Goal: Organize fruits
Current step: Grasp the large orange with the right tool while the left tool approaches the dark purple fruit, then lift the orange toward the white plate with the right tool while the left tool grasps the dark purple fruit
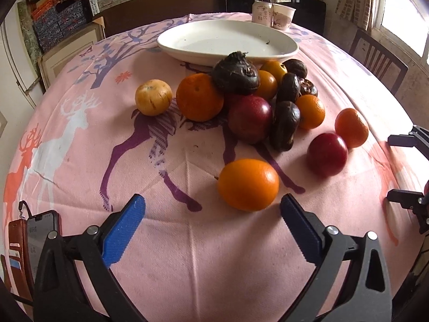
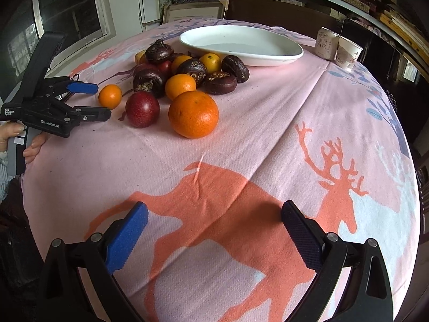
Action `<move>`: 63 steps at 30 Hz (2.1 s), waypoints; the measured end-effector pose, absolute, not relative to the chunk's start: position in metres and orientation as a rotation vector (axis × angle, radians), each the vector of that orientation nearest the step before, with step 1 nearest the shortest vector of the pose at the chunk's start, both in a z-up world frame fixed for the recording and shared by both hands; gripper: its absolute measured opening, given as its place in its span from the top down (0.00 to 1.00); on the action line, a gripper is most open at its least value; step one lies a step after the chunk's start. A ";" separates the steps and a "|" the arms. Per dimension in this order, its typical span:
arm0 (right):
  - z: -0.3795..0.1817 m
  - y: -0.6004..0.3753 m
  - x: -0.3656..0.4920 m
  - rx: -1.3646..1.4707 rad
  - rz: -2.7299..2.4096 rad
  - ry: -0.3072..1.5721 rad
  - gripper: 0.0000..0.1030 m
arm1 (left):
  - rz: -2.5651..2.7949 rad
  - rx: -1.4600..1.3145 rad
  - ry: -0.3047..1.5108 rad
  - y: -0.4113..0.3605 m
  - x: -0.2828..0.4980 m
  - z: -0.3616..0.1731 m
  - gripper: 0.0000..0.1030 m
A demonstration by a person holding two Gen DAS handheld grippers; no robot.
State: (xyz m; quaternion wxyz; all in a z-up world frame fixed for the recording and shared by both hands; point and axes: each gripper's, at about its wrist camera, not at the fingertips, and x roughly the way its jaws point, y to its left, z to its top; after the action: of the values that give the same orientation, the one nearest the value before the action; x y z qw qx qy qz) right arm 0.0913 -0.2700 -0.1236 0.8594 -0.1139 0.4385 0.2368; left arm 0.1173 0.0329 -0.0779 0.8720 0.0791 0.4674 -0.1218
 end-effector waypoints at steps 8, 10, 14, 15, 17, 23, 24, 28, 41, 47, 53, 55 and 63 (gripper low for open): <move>-0.108 -0.252 0.121 -0.148 0.529 0.843 0.03 | -0.329 0.203 0.939 0.012 0.117 -0.073 0.08; -0.107 -0.248 0.130 -0.134 0.524 0.839 0.03 | -0.350 0.187 0.947 0.013 0.119 -0.073 0.27; -0.106 -0.242 0.144 -0.107 0.530 0.834 0.08 | -0.374 0.153 0.954 0.015 0.121 -0.075 0.36; -0.107 -0.241 0.146 -0.106 0.534 0.844 0.12 | -0.378 0.151 0.954 0.015 0.121 -0.075 0.36; -0.112 -0.237 0.150 -0.098 0.552 0.876 0.18 | -0.386 0.162 0.955 0.012 0.121 -0.075 0.36; -0.119 -0.230 0.155 -0.081 0.584 0.924 0.48 | -0.410 0.191 0.944 0.005 0.118 -0.074 0.51; -0.119 -0.230 0.155 -0.073 0.601 0.923 0.55 | -0.408 0.184 0.942 0.007 0.117 -0.074 0.58; -0.117 -0.231 0.154 -0.058 0.609 0.919 0.56 | -0.422 0.123 0.939 0.016 0.117 -0.070 0.59; -0.030 -0.245 0.230 0.167 0.534 0.651 0.56 | -0.366 0.025 0.726 -0.004 0.224 0.027 0.65; -0.064 -0.233 0.283 0.197 0.470 0.697 0.56 | -0.336 -0.001 0.807 -0.010 0.275 -0.011 0.65; -0.074 -0.237 0.283 0.219 0.503 0.712 0.56 | -0.369 0.036 0.793 0.002 0.247 -0.020 0.55; -0.072 -0.238 0.280 0.228 0.515 0.705 0.56 | -0.362 0.019 0.784 0.014 0.230 -0.018 0.55; -0.076 -0.235 0.278 0.250 0.545 0.725 0.56 | -0.375 0.139 0.787 -0.005 0.183 -0.038 0.55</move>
State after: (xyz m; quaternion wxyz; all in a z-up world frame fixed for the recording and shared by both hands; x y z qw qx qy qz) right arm 0.2783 -0.2351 -0.0761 0.8913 0.1203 0.3495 0.2626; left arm 0.1829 -0.0047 -0.0385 0.9042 0.0675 0.3809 -0.1813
